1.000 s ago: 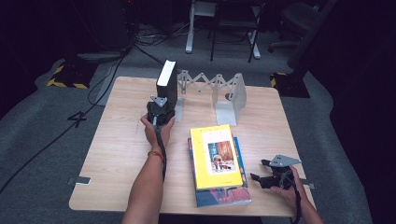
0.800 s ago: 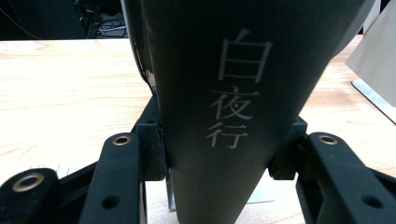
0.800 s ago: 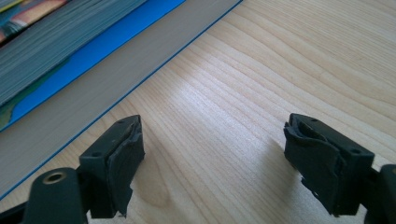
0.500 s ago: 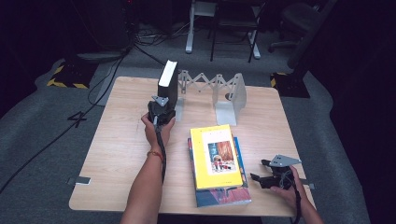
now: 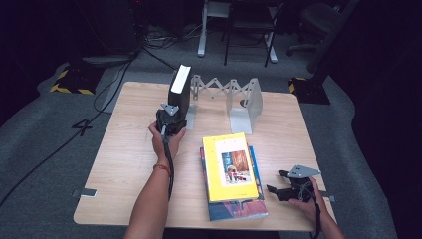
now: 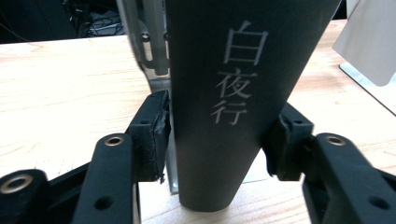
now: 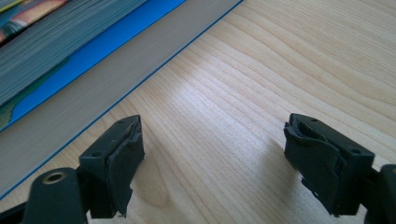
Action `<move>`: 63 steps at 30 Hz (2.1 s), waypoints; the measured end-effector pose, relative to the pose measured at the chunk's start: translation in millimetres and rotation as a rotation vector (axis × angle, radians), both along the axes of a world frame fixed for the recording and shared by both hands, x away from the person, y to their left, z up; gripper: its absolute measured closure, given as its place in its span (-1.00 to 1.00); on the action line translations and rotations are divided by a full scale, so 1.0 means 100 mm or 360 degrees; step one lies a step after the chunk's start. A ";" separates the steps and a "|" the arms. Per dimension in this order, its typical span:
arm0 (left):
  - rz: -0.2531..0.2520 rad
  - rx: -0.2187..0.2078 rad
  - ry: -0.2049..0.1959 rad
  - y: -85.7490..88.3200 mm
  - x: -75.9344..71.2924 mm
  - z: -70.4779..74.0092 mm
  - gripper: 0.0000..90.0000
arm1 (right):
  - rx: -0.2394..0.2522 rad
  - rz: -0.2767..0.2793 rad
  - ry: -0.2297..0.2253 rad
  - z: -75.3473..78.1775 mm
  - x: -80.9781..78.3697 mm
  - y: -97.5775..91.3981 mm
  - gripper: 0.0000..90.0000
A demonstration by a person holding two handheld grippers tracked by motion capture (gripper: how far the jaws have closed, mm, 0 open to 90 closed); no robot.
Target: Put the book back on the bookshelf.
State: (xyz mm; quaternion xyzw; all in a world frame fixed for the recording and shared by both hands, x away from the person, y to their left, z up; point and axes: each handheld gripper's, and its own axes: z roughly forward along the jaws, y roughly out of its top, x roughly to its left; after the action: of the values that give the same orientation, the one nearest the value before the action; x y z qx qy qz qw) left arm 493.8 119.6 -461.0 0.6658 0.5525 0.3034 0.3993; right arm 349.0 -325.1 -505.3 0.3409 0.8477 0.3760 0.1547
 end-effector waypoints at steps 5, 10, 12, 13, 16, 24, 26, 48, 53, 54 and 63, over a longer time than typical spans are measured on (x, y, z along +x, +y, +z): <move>-0.0025 0.0011 0.0001 0.03 -0.05 -0.01 0.01 | -0.0003 0.0001 0.0000 0.00 0.00 0.00 -0.56; -0.0062 0.0030 0.0003 0.07 -0.11 -0.02 -0.02 | -0.0003 0.0002 0.0000 0.00 0.00 0.00 -0.56; -0.0084 0.0043 0.0006 0.09 -0.13 -0.01 -0.03 | -0.0003 0.0002 0.0000 0.00 0.00 0.00 -0.56; -0.0084 0.0043 0.0006 0.09 -0.13 -0.01 -0.04 | -0.0003 0.0002 0.0000 0.00 0.00 0.00 -0.56; -0.0114 0.0041 0.0005 0.12 -0.18 0.02 -0.07 | -0.0003 0.0002 0.0000 0.00 0.00 0.00 -0.56; -0.0207 0.0067 0.0018 0.15 -0.32 0.03 -0.13 | -0.0003 0.0003 0.0000 0.00 0.00 0.00 -0.56; -0.0229 0.0086 0.0019 0.17 -0.35 0.04 -0.13 | -0.0003 0.0003 0.0000 0.00 0.01 0.00 -0.56; -0.0519 0.0204 0.0120 0.28 -0.70 -0.09 -0.30 | -0.0003 0.0003 0.0000 0.00 0.01 0.00 -0.56; -0.0602 0.0241 0.0138 0.25 -0.81 -0.11 -0.32 | -0.0004 0.0003 0.0000 0.00 0.01 0.00 -0.56; -0.0616 0.0260 0.0136 0.24 -0.83 -0.11 -0.32 | -0.0004 0.0003 0.0000 0.00 0.01 0.00 -0.56; -0.0753 0.0321 0.0148 0.15 -1.02 -0.13 -0.34 | -0.0004 0.0003 0.0000 0.00 0.01 0.00 -0.56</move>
State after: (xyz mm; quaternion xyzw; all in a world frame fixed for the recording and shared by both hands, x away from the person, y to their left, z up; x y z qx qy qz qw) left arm 391.3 134.2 -473.6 0.8261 0.3662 0.2241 0.3649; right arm 349.6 -325.0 -505.2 0.3398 0.8484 0.3752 0.1548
